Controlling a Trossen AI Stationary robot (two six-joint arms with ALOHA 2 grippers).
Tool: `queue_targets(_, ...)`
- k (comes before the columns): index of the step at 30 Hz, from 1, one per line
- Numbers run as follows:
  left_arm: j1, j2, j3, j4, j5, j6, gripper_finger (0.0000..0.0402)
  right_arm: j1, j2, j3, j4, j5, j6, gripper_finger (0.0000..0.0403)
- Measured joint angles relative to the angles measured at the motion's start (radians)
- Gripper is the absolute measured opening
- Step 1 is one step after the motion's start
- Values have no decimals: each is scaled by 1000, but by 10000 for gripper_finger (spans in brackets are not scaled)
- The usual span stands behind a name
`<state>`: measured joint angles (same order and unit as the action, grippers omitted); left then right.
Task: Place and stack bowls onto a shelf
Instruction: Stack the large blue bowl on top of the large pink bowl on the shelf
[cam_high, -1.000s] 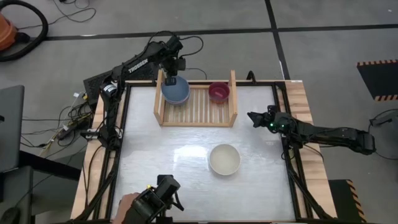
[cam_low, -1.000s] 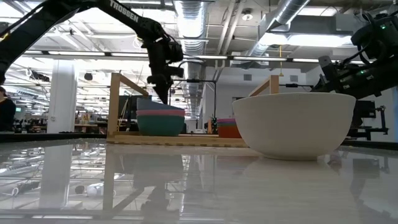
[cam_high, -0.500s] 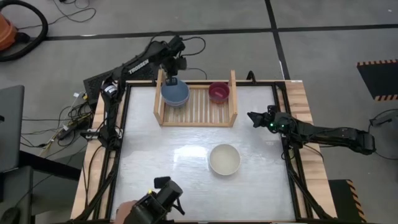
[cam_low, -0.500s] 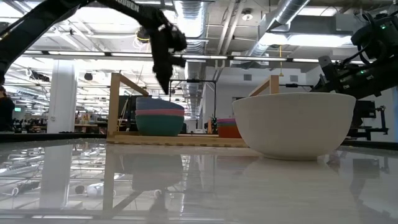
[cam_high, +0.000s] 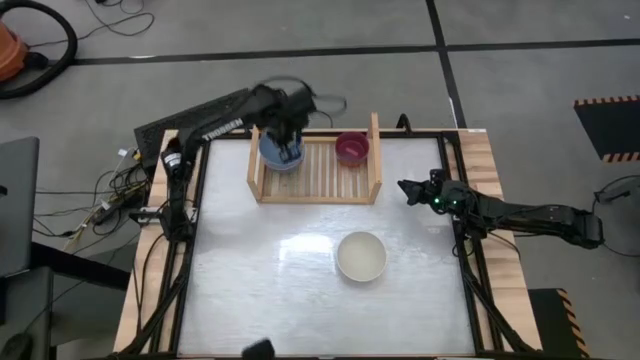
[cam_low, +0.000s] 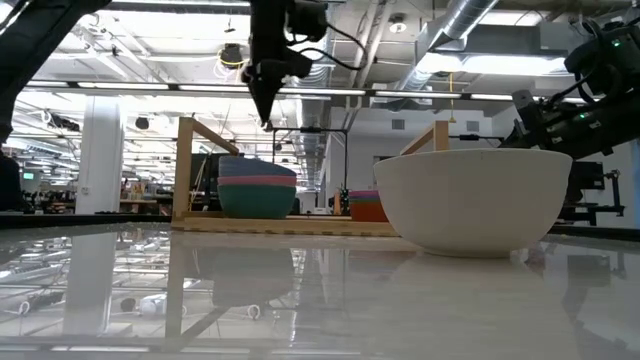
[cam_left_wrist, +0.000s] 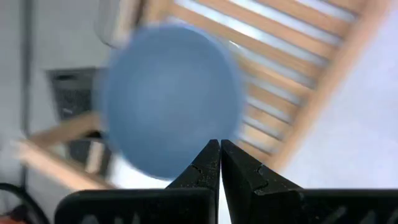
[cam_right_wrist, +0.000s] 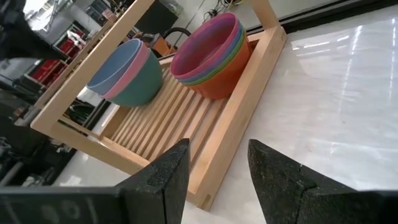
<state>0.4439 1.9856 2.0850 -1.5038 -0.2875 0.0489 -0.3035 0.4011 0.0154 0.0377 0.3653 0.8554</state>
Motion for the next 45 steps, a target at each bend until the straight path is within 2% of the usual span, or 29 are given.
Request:
queue_targets(2, -27, 15, -8, -16, 21, -36, 0, 0, 0, 0, 0, 0, -22, 189)
queue_targets(9, -32, 17, -144, -37, -44, -217, 0, 1, 0, 0, -2, -27, -18, 189)
queue_targets(20, -42, 17, -379, 35, -87, -270, 0, 2, 0, 0, -3, -53, -17, 189)
queue_targets(22, -44, 17, -381, 35, -71, -266, 0, 2, 0, 0, -2, -53, -15, 189)
queue_targets(26, -57, 3, -304, -19, -27, -249, 0, 3, 0, 0, -2, -53, -15, 189)
queue_targets(28, -59, -5, -247, -62, -49, -266, 0, 2, 0, 0, -2, -53, -15, 189)
queue_targets(32, -45, -8, -200, -37, -129, -250, 0, 0, 0, 0, -1, -53, -15, 189)
queue_targets(37, -12, -7, -276, 4, -83, -252, 0, 6, 0, 0, -1, -53, 9, 189)
queue_targets(42, -8, -6, -389, 50, -82, -253, 0, 11, 0, 0, -1, -54, 12, 189)
queue_targets(45, -12, -4, -415, 59, -73, -245, 0, 11, 0, 0, -1, -54, 12, 189)
